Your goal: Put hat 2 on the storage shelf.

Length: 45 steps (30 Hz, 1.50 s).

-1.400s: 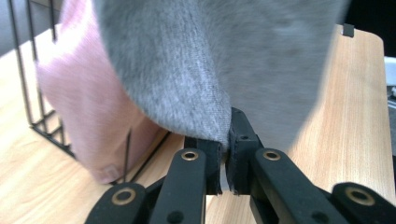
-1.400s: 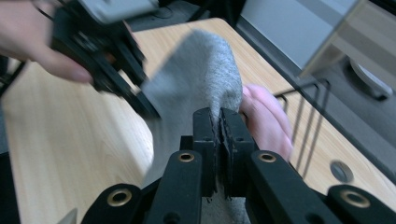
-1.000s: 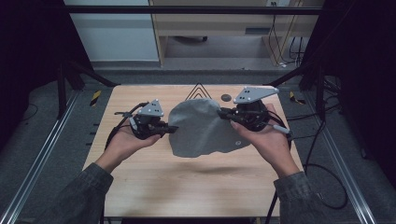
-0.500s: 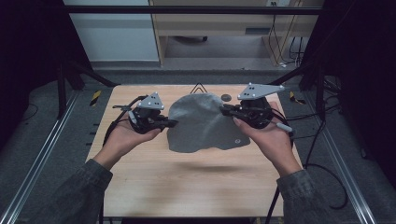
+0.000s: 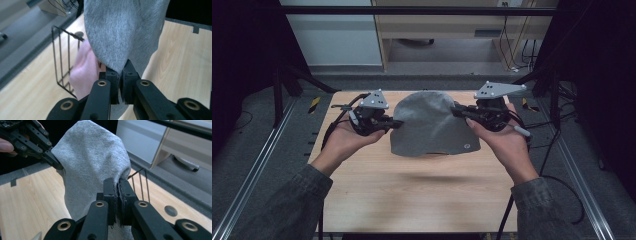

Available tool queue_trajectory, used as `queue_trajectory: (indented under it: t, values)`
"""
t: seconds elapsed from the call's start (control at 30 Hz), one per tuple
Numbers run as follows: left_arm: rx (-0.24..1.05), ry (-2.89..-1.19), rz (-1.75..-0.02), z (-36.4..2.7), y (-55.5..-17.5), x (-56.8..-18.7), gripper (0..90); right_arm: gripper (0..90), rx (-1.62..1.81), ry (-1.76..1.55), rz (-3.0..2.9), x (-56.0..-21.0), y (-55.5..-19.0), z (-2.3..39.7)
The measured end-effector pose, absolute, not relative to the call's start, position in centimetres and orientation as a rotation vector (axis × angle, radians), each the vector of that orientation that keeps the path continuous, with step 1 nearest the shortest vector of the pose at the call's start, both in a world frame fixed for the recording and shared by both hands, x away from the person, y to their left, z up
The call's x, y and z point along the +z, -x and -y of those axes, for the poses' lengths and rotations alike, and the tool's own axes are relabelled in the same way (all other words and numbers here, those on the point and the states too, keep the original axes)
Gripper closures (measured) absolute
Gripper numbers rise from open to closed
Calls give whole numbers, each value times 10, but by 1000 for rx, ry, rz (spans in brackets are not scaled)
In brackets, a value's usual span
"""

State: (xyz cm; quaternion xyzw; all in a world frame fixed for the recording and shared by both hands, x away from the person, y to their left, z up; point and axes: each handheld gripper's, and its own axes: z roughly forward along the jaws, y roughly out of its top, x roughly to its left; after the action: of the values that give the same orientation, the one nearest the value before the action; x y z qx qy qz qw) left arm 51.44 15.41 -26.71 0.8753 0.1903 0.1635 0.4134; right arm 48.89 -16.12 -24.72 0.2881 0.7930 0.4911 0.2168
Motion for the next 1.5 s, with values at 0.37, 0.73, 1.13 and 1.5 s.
queue_trajectory:
  t: [0.37,0.73,1.13,1.5]
  values:
    - [445,-2185,-480,-149,-526,-248,859,863,1438,-848,-2137,-235,-512,165]
    - [457,-2138,-520,-153,-544,-236,861,863,1448,-878,-2116,-222,-528,163]
    - [522,-2096,-584,-150,-562,-216,862,864,1489,-948,-2053,-209,-547,164]
    - [613,-2038,-601,-153,-586,-197,862,863,1511,-937,-2007,-196,-572,161]
